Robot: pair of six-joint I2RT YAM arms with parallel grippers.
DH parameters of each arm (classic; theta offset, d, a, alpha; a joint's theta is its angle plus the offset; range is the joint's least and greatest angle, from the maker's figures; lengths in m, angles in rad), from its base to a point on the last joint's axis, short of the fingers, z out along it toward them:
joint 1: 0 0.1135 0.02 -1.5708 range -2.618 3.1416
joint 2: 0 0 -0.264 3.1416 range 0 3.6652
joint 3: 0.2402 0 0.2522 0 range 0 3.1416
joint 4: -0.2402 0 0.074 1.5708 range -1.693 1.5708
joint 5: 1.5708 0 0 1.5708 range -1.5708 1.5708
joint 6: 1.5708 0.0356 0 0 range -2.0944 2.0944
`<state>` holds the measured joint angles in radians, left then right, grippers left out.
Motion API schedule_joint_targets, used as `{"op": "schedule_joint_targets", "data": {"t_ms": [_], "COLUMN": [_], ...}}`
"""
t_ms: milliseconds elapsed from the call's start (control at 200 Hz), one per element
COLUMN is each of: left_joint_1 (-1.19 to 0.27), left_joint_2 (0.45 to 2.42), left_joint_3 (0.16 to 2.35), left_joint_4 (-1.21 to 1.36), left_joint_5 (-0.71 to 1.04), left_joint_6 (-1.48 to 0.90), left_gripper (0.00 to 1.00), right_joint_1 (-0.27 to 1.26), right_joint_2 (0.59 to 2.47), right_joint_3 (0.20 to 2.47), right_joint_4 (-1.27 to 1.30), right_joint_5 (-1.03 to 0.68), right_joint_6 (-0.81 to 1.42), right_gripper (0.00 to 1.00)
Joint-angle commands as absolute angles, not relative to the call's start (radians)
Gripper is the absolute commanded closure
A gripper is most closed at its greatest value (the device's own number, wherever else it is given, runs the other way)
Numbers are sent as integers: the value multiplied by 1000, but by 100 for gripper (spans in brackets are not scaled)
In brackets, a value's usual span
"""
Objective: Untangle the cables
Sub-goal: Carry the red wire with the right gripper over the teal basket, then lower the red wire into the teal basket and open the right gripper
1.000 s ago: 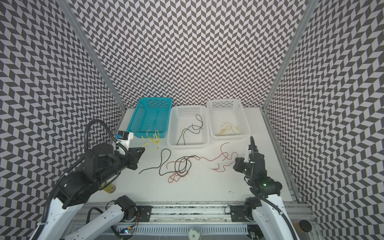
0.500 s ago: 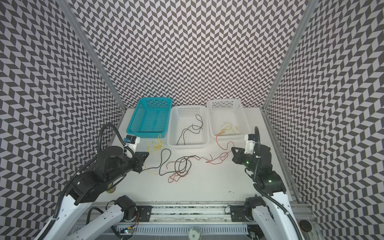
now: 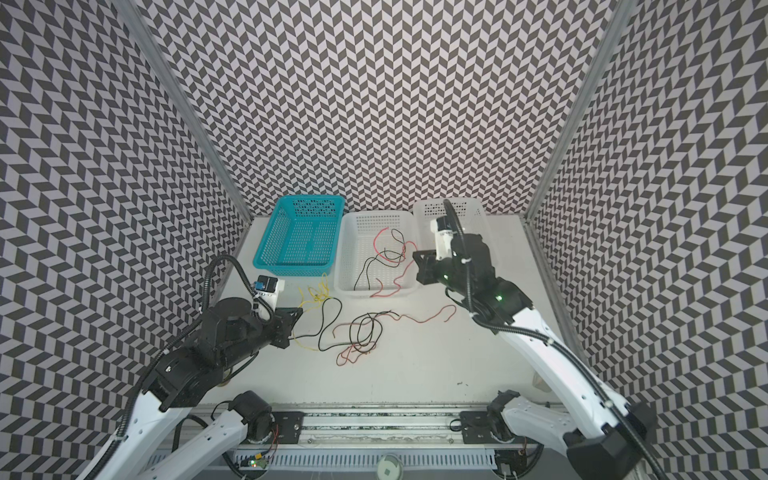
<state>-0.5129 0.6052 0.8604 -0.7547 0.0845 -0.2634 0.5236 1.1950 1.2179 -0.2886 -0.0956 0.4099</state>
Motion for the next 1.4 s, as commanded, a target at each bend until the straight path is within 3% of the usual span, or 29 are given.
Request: {"op": "schedule_joint_targets", "data": {"t_ms": [0, 671, 1392], "left_joint_1": [-514, -560, -595], "left_joint_2": [610, 578, 572], "left_joint_3": [846, 824, 820], "left_joint_4": [-715, -694, -692], "left_joint_5": [119, 123, 102], "left_joint_6": [-264, -260, -257], "left_gripper": [100, 100, 100], "right_joint_1": [570, 702, 737], "right_joint_2": [1337, 2384, 2608], "right_joint_3": [1371, 2502, 2595], "right_joint_4": [-198, -310, -202], "right_joint_5": [-25, 145, 141], "right_joint_6": [351, 179, 118], "right_gripper": [100, 100, 100]}}
